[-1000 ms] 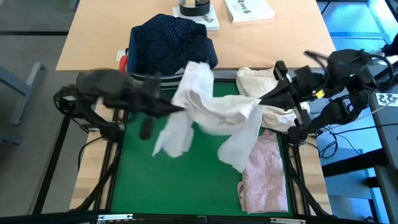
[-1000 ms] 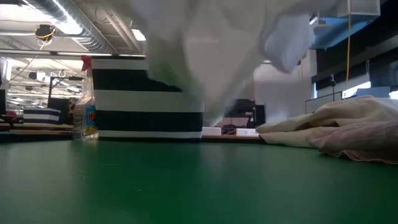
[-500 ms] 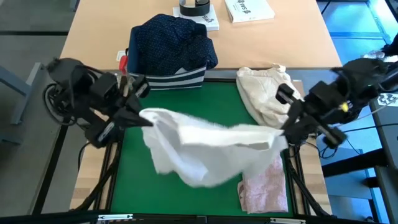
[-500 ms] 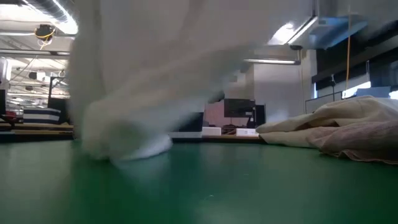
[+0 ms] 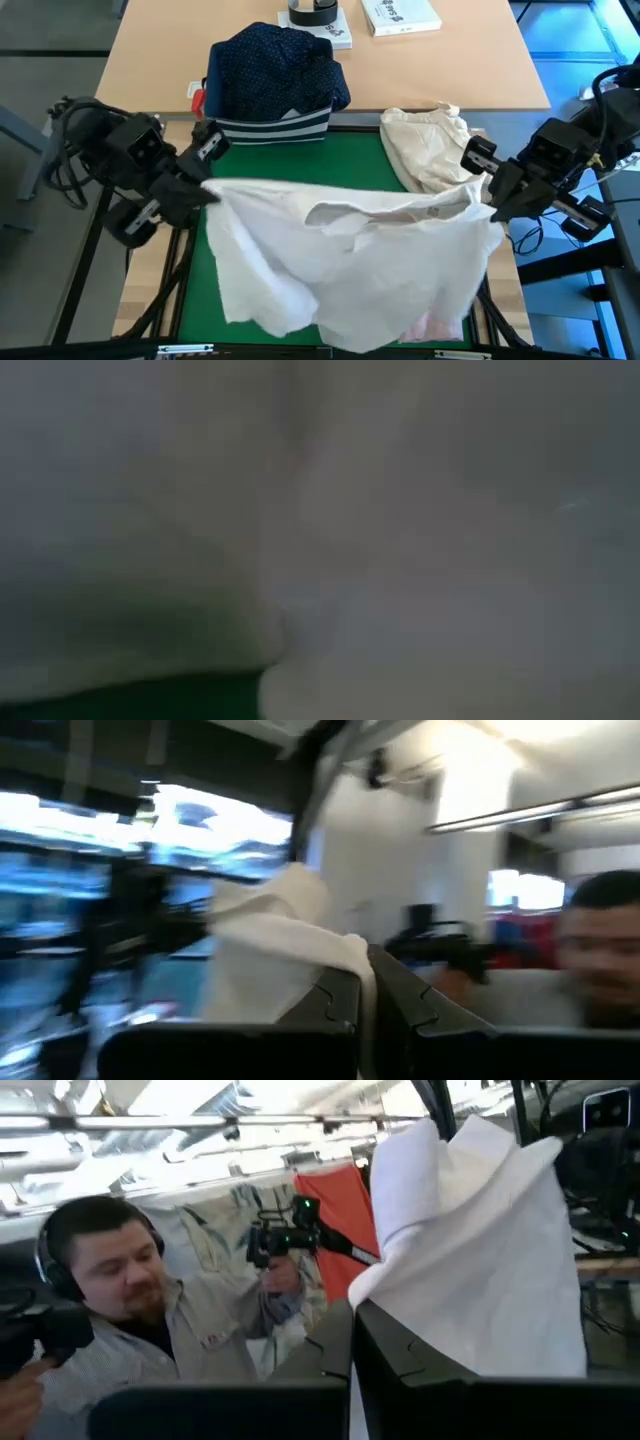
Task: Fold laundry
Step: Remove the white polo shirt from the blue laundry bin
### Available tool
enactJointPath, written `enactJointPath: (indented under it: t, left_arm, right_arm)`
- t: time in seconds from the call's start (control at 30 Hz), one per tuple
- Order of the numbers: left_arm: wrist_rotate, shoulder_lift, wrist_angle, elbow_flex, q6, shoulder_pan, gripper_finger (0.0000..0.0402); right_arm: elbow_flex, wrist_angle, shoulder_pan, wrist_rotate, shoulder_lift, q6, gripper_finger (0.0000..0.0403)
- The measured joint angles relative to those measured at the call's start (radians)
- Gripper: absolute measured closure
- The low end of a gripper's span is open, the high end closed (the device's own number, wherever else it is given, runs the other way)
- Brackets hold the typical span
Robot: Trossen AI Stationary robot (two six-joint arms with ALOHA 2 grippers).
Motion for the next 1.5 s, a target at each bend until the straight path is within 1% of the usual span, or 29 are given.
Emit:
enactJointPath:
  t: [0.07,0.13,0.2,0.27,0.3,0.33,0.4,0.43,0.53,0.6,0.67,0.83,0.9,0.97,1.07,1.13,1.17,1.2,1.27,1.4,1.5]
  left_arm:
    - [-0.141,-0.018,-0.078,0.000,0.029,-0.001,0.0398]
    - [-0.331,-0.042,-0.198,0.000,0.042,0.000,0.0398]
    - [-0.544,-0.059,-0.335,0.002,0.042,0.005,0.0398]
    - [-0.732,-0.066,-0.508,0.002,-0.007,0.026,0.0398]
    - [-0.792,-0.065,-0.597,0.002,-0.053,0.043,0.0398]
    - [-0.822,-0.063,-0.694,0.002,-0.108,0.068,0.0398]
    - [-0.820,-0.059,-0.870,-0.006,-0.232,0.125,0.0398]
    - [-0.802,-0.059,-0.939,-0.019,-0.290,0.153,0.0398]
    - [-0.755,-0.064,-1.068,-0.089,-0.391,0.224,0.0398]
    - [-0.732,-0.065,-1.117,-0.145,-0.406,0.256,0.0398]
    - [-0.705,-0.065,-1.149,-0.213,-0.408,0.285,0.0398]
    - [-0.688,-0.073,-1.151,-0.448,-0.394,0.373,0.0398]
    - [-0.649,-0.085,-1.119,-0.564,-0.377,0.416,0.0398]
    - [-0.579,-0.105,-1.053,-0.686,-0.323,0.463,0.0398]
    - [-0.425,-0.136,-0.871,-0.858,-0.217,0.546,0.0398]
    - [-0.327,-0.157,-0.745,-0.959,-0.158,0.608,0.0398]
    - [-0.306,-0.166,-0.687,-1.006,-0.132,0.642,0.0398]
    - [-0.303,-0.173,-0.629,-1.046,-0.105,0.676,0.0398]
    - [-0.331,-0.174,-0.543,-1.116,-0.057,0.745,0.0398]
    - [-0.394,-0.174,-0.363,-1.228,-0.025,0.866,0.0398]
    - [-0.420,-0.173,-0.290,-1.282,-0.002,0.931,0.0397]
  right_arm:
    - [0.000,-0.076,-0.010,0.057,-0.020,-0.048,0.0398]
    - [0.002,-0.186,-0.042,0.162,-0.039,-0.112,0.0398]
    - [0.002,-0.321,-0.083,0.308,-0.056,-0.166,0.0398]
    - [0.002,-0.470,-0.130,0.486,-0.060,-0.194,0.0398]
    - [0.002,-0.547,-0.156,0.570,-0.058,-0.204,0.0398]
    - [-0.001,-0.618,-0.183,0.642,-0.051,-0.208,0.0398]
    - [-0.030,-0.712,-0.247,0.730,-0.031,-0.212,0.0398]
    - [-0.057,-0.745,-0.279,0.741,-0.024,-0.216,0.0398]
    - [-0.187,-0.742,-0.359,0.694,-0.011,-0.249,0.0398]
    - [-0.294,-0.716,-0.406,0.664,-0.014,-0.286,0.0398]
    - [-0.415,-0.680,-0.448,0.660,-0.015,-0.318,0.0398]
    - [-0.736,-0.483,-0.552,0.643,-0.013,-0.365,0.0398]
    - [-0.844,-0.387,-0.590,0.609,-0.013,-0.371,0.0398]
    - [-0.940,-0.288,-0.623,0.559,-0.013,-0.374,0.0398]
    - [-1.049,-0.150,-0.671,0.491,-0.013,-0.388,0.0398]
    - [-1.109,-0.064,-0.698,0.487,-0.013,-0.389,0.0398]
    - [-1.139,-0.026,-0.713,0.487,-0.013,-0.390,0.0398]
    - [-1.167,0.015,-0.729,0.488,-0.013,-0.393,0.0398]
    - [-1.222,0.120,-0.763,0.501,-0.013,-0.393,0.0398]
    - [-1.320,0.322,-0.834,0.527,-0.013,-0.391,0.0398]
    - [-1.385,0.487,-0.880,0.548,-0.013,-0.368,0.0398]
